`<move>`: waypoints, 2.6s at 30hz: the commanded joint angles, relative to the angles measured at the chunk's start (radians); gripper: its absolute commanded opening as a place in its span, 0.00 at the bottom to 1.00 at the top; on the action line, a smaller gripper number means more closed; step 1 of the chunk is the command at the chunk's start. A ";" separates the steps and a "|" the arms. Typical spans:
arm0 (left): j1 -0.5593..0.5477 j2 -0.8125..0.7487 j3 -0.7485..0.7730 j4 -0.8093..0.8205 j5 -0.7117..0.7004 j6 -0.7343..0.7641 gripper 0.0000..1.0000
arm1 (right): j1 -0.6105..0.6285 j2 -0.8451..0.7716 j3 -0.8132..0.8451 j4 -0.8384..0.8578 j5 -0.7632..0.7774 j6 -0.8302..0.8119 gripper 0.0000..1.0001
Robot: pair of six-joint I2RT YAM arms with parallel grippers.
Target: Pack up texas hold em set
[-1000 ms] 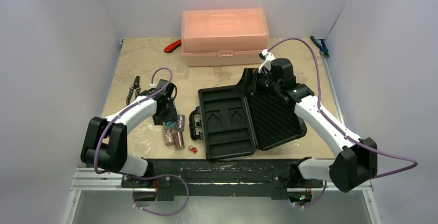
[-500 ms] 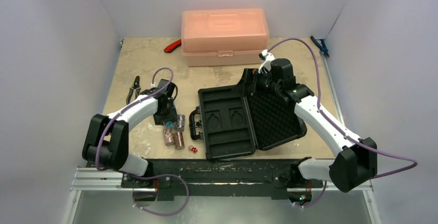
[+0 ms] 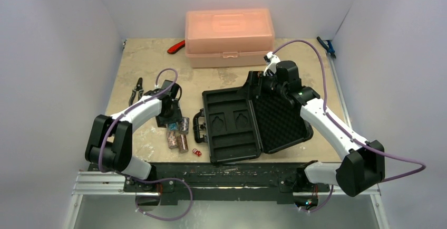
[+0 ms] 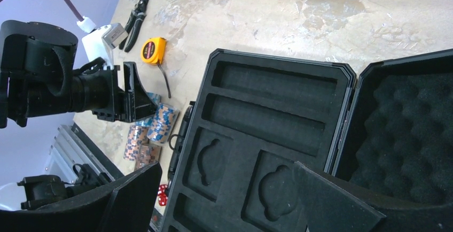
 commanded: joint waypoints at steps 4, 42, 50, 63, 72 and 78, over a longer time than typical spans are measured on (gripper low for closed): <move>0.010 0.014 0.045 0.020 -0.031 0.006 0.58 | 0.005 -0.026 -0.001 0.022 0.005 -0.022 0.99; 0.021 0.065 0.067 0.061 -0.017 0.025 0.15 | 0.005 -0.042 0.003 0.006 0.011 -0.032 0.99; 0.021 -0.032 0.055 0.053 -0.025 0.030 0.00 | 0.006 -0.050 0.013 0.000 0.009 -0.031 0.99; 0.021 -0.239 0.103 0.008 0.031 0.007 0.00 | 0.032 -0.078 0.011 0.081 -0.074 0.012 0.99; 0.020 -0.379 0.101 0.041 0.144 -0.017 0.00 | 0.102 -0.109 -0.042 0.242 -0.082 0.099 0.99; 0.019 -0.456 0.091 0.073 0.222 -0.038 0.00 | 0.180 -0.122 -0.105 0.405 -0.039 0.197 0.99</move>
